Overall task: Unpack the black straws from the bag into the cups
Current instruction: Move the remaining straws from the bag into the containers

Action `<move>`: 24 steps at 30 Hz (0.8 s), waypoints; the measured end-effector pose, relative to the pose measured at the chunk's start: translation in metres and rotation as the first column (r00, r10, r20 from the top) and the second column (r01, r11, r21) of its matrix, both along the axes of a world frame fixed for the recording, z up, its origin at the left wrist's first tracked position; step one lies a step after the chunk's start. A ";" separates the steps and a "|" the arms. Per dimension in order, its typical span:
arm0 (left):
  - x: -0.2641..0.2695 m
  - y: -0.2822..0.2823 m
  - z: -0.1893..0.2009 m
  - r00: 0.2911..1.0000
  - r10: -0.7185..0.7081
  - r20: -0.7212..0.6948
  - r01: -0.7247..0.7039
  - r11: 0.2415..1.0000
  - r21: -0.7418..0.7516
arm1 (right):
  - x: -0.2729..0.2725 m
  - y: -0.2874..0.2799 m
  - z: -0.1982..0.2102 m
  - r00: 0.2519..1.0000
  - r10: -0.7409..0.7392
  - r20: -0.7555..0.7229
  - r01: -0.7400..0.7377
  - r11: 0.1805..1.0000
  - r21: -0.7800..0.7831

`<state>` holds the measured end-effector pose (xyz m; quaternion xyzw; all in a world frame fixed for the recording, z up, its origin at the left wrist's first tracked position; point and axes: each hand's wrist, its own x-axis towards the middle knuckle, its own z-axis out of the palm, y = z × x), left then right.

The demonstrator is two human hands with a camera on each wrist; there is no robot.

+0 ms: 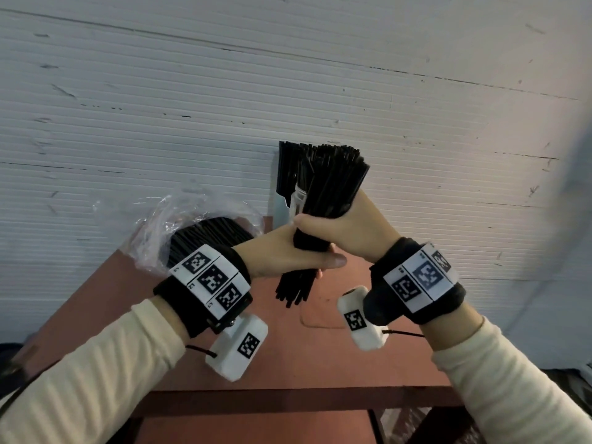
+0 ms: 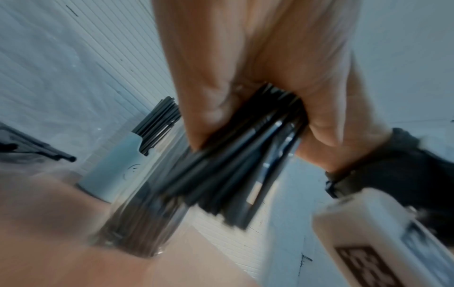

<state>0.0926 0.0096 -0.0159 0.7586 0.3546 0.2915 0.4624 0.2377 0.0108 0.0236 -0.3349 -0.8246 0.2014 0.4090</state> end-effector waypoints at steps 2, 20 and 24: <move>0.004 0.003 0.003 0.983 0.157 0.095 -0.161 0.986 0.041 | 0.005 0.005 0.014 0.995 -0.012 -0.095 0.015 1.000 0.024; 0.003 0.090 0.005 0.937 0.319 0.140 -0.329 0.943 0.057 | 0.042 0.090 0.098 0.903 -0.179 -0.390 0.181 0.983 -0.031; 0.002 0.092 0.000 0.939 0.299 0.171 -0.313 0.948 0.060 | 0.041 0.096 0.100 0.933 -0.187 -0.307 0.185 0.982 -0.036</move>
